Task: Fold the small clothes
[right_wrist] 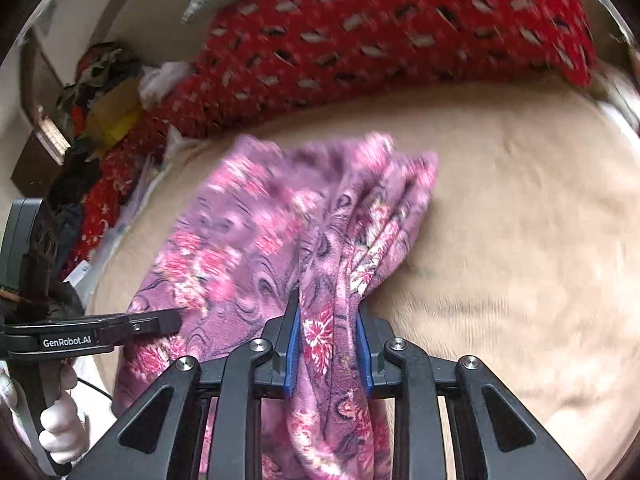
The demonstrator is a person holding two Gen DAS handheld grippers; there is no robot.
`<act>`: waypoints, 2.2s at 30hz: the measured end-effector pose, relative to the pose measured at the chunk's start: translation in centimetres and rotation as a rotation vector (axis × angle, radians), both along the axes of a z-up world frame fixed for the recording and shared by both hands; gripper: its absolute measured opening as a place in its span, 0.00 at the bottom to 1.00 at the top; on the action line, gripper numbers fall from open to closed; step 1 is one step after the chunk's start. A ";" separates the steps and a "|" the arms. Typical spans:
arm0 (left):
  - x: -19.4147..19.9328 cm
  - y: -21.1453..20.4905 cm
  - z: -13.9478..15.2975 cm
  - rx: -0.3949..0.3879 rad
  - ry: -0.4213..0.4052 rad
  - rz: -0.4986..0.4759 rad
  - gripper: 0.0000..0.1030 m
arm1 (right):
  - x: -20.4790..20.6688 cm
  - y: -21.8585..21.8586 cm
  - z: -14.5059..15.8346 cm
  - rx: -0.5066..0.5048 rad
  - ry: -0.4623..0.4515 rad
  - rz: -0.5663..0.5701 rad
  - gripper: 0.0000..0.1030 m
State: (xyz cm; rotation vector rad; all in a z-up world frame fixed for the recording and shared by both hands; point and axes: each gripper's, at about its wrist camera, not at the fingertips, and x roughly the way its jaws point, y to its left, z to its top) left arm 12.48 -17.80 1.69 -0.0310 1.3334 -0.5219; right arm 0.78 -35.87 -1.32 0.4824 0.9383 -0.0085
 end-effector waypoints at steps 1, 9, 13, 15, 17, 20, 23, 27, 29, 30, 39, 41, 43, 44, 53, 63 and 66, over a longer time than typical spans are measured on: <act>0.0 0.1 -0.1 -0.002 -0.002 0.003 0.31 | -0.2 -0.2 -0.4 0.014 0.004 -0.012 0.24; 0.8 2.3 -0.8 -0.048 0.055 0.058 0.54 | -0.6 -2.3 -2.4 0.132 0.066 -0.079 0.43; 0.8 3.6 2.0 -0.069 -0.041 0.069 0.54 | -1.3 -3.6 -0.9 0.174 0.037 -0.127 0.44; 1.1 3.1 3.4 -0.081 -0.087 0.063 0.54 | -1.3 -4.0 1.2 0.156 -0.049 -0.150 0.46; 1.6 1.8 4.0 -0.078 -0.126 0.048 0.54 | -0.2 -3.6 2.7 0.131 -0.104 -0.118 0.43; 2.2 -0.5 3.5 -0.029 -0.173 0.009 0.54 | 2.0 -2.3 3.8 0.041 -0.119 -0.039 0.24; 3.8 -1.9 1.6 0.022 -0.169 -0.008 0.54 | 4.1 -1.7 3.5 -0.026 -0.107 0.002 0.16; 6.0 -3.4 -1.7 0.061 -0.114 0.013 0.54 | 6.7 -2.7 1.0 -0.053 -0.063 -0.005 0.15; 7.1 -3.5 -3.3 0.026 -0.052 0.034 0.61 | 7.5 -3.2 -1.0 -0.073 0.003 -0.024 0.04; 7.6 -3.2 -3.9 -0.003 -0.031 0.059 0.63 | 7.9 -3.8 -2.8 -0.051 0.052 -0.037 0.00; 5.6 -1.3 0.2 -0.021 -0.080 0.032 0.61 | 5.2 -4.5 0.4 0.082 -0.047 0.003 0.08; 4.2 -0.5 0.8 -0.014 -0.109 0.024 0.61 | 3.4 -3.6 1.9 0.109 -0.092 0.068 0.08; 2.9 0.0 0.3 0.013 -0.117 0.019 0.61 | 2.6 -2.6 2.2 0.100 -0.093 0.101 0.08; 2.6 -0.2 -0.4 0.027 -0.108 0.018 0.61 | 2.3 -2.2 1.8 0.088 -0.080 0.115 0.08; -0.3 0.6 0.0 0.071 -0.127 0.015 0.65 | 0.1 -0.9 0.8 0.023 0.008 0.088 0.09; -5.1 0.8 -2.0 0.158 -0.148 0.000 0.67 | -4.2 1.2 -0.4 -0.040 0.067 0.097 0.12; -6.1 0.7 -1.8 0.172 -0.161 -0.002 0.67 | -5.5 1.4 -0.2 -0.066 0.098 0.101 0.22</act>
